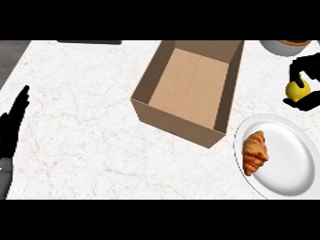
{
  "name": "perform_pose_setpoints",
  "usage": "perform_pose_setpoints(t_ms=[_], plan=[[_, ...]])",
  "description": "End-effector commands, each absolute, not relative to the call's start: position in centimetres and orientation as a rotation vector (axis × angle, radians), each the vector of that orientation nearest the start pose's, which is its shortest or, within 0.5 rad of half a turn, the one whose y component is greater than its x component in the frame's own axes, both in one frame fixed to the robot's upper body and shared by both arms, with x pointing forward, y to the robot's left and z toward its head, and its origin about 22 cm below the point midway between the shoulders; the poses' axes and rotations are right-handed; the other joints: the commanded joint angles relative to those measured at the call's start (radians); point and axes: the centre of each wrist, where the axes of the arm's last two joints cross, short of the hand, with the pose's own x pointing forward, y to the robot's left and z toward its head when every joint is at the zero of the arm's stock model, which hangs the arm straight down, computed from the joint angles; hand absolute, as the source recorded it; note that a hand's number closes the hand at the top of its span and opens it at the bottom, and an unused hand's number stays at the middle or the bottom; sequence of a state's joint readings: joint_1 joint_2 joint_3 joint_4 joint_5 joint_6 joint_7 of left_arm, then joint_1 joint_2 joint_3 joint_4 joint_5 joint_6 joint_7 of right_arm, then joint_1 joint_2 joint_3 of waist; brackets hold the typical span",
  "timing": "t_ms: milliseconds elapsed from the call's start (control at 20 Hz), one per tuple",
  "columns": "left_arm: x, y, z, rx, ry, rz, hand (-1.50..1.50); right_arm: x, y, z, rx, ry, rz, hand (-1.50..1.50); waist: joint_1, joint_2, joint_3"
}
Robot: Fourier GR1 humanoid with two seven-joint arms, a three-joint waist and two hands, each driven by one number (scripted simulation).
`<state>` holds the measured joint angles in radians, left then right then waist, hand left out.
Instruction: Pick the lemon from the plate and place it in the cardboard box
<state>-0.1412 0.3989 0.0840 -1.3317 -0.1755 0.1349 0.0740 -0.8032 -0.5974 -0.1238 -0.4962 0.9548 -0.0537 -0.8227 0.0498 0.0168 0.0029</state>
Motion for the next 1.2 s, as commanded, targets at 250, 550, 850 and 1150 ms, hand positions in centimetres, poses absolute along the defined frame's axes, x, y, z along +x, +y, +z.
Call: perform_pose_setpoints(t_ms=[250,550,850,1150], plan=[[27.5,34.8,3.1,0.638,-1.383,-0.223,0.00,42.9,-37.7,14.5,-0.676,-2.063,1.313,1.50,-0.019,-0.010,-0.001],[27.3,35.3,2.1,0.658,-1.379,-0.220,0.00,44.9,-33.3,15.3,-0.446,-2.079,1.288,1.50,-0.030,-0.013,-0.003],[27.2,35.8,2.3,0.627,-1.375,-0.215,0.00,47.1,-24.5,17.3,-0.307,-2.038,1.207,1.50,-0.030,-0.015,-0.003],[26.9,36.3,2.4,0.641,-1.377,-0.239,0.00,47.8,-17.6,19.3,-0.220,-1.950,1.153,1.50,-0.030,-0.014,-0.003]])
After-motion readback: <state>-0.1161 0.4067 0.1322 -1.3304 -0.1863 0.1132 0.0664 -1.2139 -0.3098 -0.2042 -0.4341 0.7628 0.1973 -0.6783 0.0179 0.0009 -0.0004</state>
